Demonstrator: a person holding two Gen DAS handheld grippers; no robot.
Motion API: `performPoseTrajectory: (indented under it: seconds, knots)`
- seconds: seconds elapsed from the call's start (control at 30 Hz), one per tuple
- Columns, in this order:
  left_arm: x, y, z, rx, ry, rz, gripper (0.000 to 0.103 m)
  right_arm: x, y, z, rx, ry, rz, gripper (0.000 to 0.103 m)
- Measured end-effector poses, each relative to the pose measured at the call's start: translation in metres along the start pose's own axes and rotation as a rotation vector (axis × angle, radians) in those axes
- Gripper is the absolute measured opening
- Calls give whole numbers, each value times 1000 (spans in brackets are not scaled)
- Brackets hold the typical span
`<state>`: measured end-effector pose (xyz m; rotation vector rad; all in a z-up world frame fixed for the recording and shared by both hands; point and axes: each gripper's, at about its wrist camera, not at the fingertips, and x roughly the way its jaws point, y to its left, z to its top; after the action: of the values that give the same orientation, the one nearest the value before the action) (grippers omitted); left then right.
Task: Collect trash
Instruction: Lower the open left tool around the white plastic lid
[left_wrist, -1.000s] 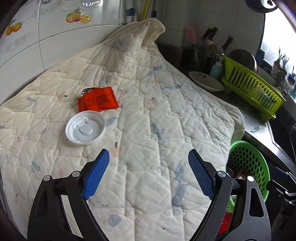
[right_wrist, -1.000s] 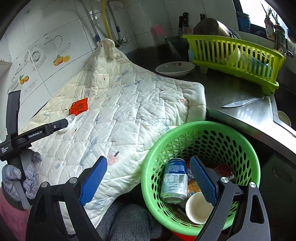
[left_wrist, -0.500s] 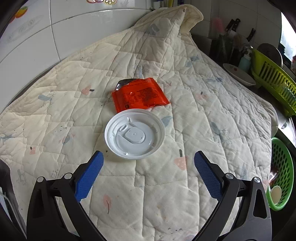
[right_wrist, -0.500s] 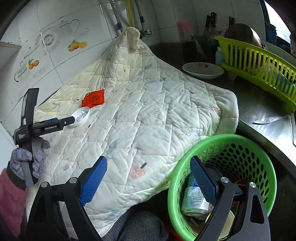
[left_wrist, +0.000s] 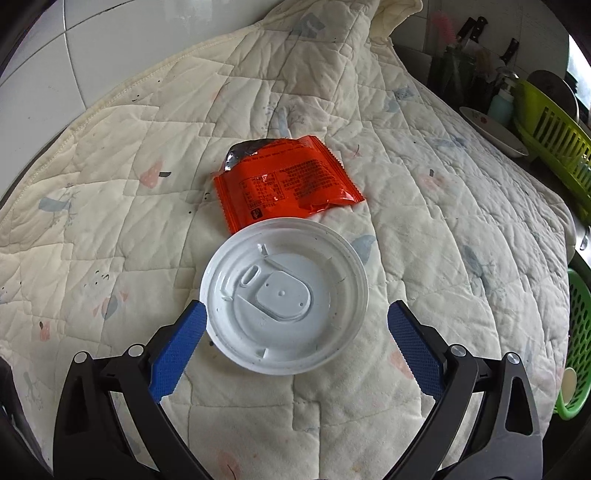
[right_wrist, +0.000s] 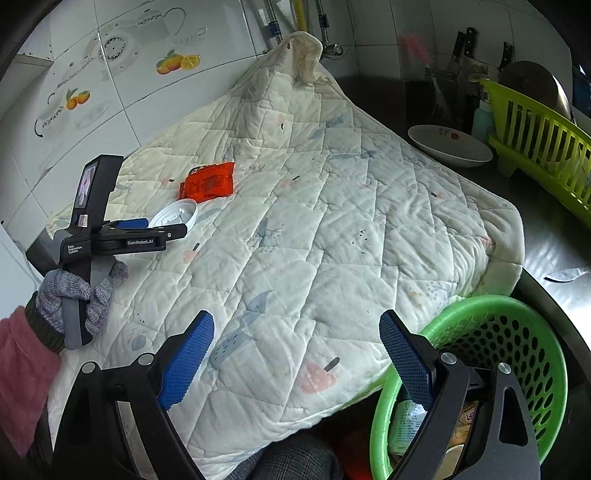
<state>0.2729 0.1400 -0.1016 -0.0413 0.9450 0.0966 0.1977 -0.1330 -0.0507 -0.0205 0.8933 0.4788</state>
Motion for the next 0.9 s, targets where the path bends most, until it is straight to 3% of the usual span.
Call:
performPoseTrajectory:
  seconds: [0.27, 0.57, 0.9]
  knots:
    - [4, 3, 3, -8, 4, -34, 97, 15, 12, 10, -39, 19, 14, 88]
    - [0, 7, 1, 4, -1, -20, 97, 21, 20, 13, -61, 26, 29, 88]
    - [-18, 18, -4, 5, -54, -58, 97, 22, 23, 13, -65, 26, 41, 88]
